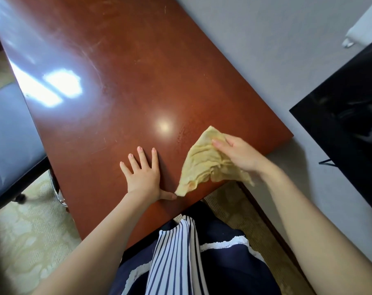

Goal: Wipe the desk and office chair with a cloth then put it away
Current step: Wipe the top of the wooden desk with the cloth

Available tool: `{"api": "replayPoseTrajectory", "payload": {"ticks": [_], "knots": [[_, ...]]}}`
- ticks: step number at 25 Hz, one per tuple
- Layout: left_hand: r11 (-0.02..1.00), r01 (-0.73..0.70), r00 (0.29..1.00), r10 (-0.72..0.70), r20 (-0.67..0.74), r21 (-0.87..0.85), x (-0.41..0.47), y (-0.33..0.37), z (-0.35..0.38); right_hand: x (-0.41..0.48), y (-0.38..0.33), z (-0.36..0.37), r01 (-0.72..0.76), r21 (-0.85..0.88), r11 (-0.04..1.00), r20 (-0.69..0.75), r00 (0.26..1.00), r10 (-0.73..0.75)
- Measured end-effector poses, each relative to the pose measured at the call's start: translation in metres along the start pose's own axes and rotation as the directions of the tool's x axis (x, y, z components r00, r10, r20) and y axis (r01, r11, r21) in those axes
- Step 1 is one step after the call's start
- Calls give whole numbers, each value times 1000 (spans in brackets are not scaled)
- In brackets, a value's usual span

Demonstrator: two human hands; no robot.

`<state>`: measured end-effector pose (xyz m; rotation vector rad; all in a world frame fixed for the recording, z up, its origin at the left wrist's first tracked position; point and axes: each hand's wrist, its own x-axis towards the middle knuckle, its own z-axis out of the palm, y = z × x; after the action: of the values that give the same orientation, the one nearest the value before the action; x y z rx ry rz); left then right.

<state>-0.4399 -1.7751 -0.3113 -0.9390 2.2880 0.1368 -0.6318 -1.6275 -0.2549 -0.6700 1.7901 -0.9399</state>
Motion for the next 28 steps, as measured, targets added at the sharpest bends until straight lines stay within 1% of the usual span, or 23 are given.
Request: {"api": "replayPoseTrajectory", "payload": {"ticks": [1, 2, 3, 4, 5, 6, 7, 8, 9, 10, 11, 12, 14, 16, 18, 20, 21, 23, 25, 28], "knots": [[1000, 1, 1000, -1, 12, -8, 0, 0, 0, 6, 4, -8, -14, -176, 984, -103, 995, -4], [1000, 2, 1000, -2, 20, -19, 0, -1, 0, 13, 9, -14, -66, -331, 941, -229, 973, -12], [1000, 4, 1000, -3, 23, -30, 0, -1, 1, 21, 14, -19, -138, -426, 894, -377, 925, -37], [999, 6, 1000, -5, 22, -41, 1, -2, 1, 28, 17, -22, -203, -453, 868, -526, 847, -77], [999, 7, 1000, -6, 22, -48, 1, -2, 2, 32, 19, -24, -243, -451, 859, -639, 760, -121], [999, 8, 1000, -6, 22, -54, 1, -2, 2, 37, 21, -23, -251, -455, 854, -692, 703, -162], [998, 8, 1000, -7, 23, -58, 0, -2, 3, 40, 22, -22, -251, -499, 830, -688, 697, -203], [998, 8, 1000, -7, 23, -62, 0, -2, 3, 43, 24, -17, -252, -564, 786, -645, 729, -229], [998, 9, 1000, -7, 22, -64, 0, -2, 4, 44, 28, -10, -258, -623, 739, -585, 780, -221], [998, 10, 1000, -8, 21, -65, 0, -2, 4, 45, 33, -2, -276, -663, 695, -533, 827, -179], [998, 11, 1000, -9, 18, -65, 0, -2, 4, 44, 39, 8, -292, -690, 662, -495, 858, -137], [998, 11, 1000, -10, 17, -64, 0, -2, 4, 41, 44, 18, -299, -715, 632, -471, 874, -119], [998, 13, 1000, -13, 17, -58, 1, -1, 4, 34, 54, 39, -245, -769, 590, -413, 896, -166], [999, 16, 1000, -15, 19, -46, 1, -1, 4, 26, 60, 54, -119, -816, 566, -334, 896, -292], [999, 18, 1000, -17, 24, -38, 1, 0, 4, 22, 63, 55, 9, -838, 545, -266, 866, -423], [999, 23, 999, -22, 28, -37, 1, 0, 4, 23, 68, 36, 74, -857, 510, -216, 847, -485], [999, 24, 999, -23, 30, -36, 1, 0, 4, 25, 70, 22, 60, -859, 508, -222, 851, -476], [999, 24, 999, -23, 33, -28, 0, 0, 3, 31, 76, -7, -64, -834, 548, -334, 850, -408], [999, 24, 999, -23, 31, -25, 0, 1, 3, 39, 81, -36, -205, -780, 591, -477, 806, -350], [999, 20, 1000, -20, 24, -25, 0, 1, 2, 50, 82, -64, -312, -647, 696, -640, 718, -273]]}}
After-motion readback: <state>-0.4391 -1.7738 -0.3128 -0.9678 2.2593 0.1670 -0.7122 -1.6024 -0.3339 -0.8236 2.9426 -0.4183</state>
